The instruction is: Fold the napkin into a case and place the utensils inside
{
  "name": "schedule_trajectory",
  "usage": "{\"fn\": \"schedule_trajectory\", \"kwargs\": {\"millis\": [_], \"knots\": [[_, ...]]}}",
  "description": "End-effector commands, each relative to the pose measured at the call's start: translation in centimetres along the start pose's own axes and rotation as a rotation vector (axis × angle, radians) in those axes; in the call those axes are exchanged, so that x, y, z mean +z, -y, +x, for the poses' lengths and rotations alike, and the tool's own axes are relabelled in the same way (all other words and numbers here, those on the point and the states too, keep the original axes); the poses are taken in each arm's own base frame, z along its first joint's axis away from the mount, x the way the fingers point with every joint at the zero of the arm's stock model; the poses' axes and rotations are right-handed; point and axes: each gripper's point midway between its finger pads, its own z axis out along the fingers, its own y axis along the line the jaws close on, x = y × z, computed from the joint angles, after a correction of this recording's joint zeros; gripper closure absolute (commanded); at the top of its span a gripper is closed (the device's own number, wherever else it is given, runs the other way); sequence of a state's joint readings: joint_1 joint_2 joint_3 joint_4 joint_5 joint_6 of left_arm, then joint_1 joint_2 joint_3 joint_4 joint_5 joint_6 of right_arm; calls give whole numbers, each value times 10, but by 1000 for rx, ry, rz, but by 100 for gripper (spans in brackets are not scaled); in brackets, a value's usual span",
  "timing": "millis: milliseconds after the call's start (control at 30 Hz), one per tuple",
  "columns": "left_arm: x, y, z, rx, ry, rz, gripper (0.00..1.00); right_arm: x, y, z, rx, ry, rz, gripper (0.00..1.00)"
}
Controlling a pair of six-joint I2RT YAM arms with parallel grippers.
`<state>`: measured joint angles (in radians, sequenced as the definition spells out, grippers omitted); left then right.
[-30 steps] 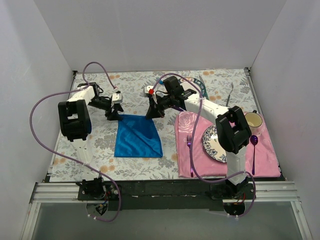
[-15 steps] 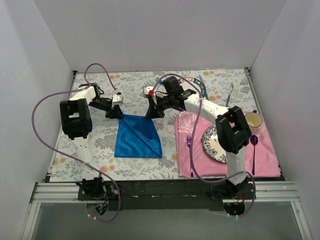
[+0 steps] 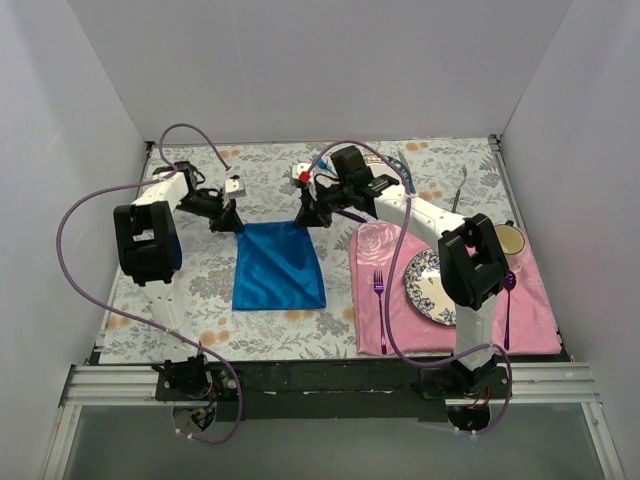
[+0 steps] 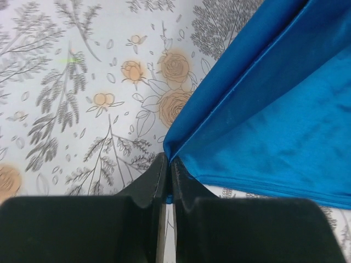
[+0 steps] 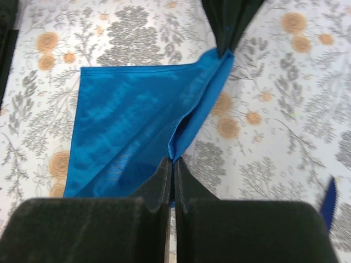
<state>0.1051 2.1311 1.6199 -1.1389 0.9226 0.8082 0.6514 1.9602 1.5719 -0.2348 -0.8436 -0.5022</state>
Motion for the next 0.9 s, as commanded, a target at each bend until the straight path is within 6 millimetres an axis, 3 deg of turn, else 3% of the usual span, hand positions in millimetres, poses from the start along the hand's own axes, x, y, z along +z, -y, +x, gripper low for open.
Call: {"fn": "schedule_trajectory", "kwargs": {"millis": [0,133,267,367,400,433,467,500,567,600,633,667,700,733,767,800,833,867], "knots": [[-52,-20,-58,-44,62,-253,100,-38,30,-61,-138,74,180,99],[-88,-53,-93,-62,106,-451,100,-59,65,-81,-244,96,334,99],[-122,-76,-127,-67,157,-603,100,-94,118,-127,-383,167,556,99],[-158,-93,-154,1,215,-774,100,-106,147,-144,-476,202,634,99],[-172,-101,-164,46,231,-850,100,-113,150,-160,-522,223,655,99],[-181,-96,-169,72,240,-897,100,-116,153,-169,-562,242,672,99],[-188,-98,-170,89,249,-949,100,-116,155,-172,-604,247,679,99],[-207,-104,-179,155,259,-1054,100,-114,155,-169,-622,247,679,99],[-212,-97,-172,198,251,-1121,100,-116,153,-174,-709,276,699,99],[-221,-96,-175,272,237,-1171,100,-106,151,-152,-706,253,680,99],[-218,-94,-166,276,216,-1185,100,-100,147,-145,-730,246,672,99],[-206,-86,-147,274,177,-1174,100,-102,141,-151,-799,271,688,99],[-201,-82,-137,283,161,-1177,100,-95,137,-137,-849,244,679,99],[-195,-77,-125,293,134,-1174,100,-79,129,-106,-841,210,639,99],[-176,-65,-101,275,97,-1137,100,-75,120,-99,-865,211,620,99],[-171,-58,-93,289,86,-1134,100,-68,110,-95,-930,208,610,99],[-167,-52,-86,292,78,-1132,100,-56,99,-65,-915,177,568,99],[-153,-39,-70,278,63,-1104,100,-52,87,-61,-939,182,542,99]]}}
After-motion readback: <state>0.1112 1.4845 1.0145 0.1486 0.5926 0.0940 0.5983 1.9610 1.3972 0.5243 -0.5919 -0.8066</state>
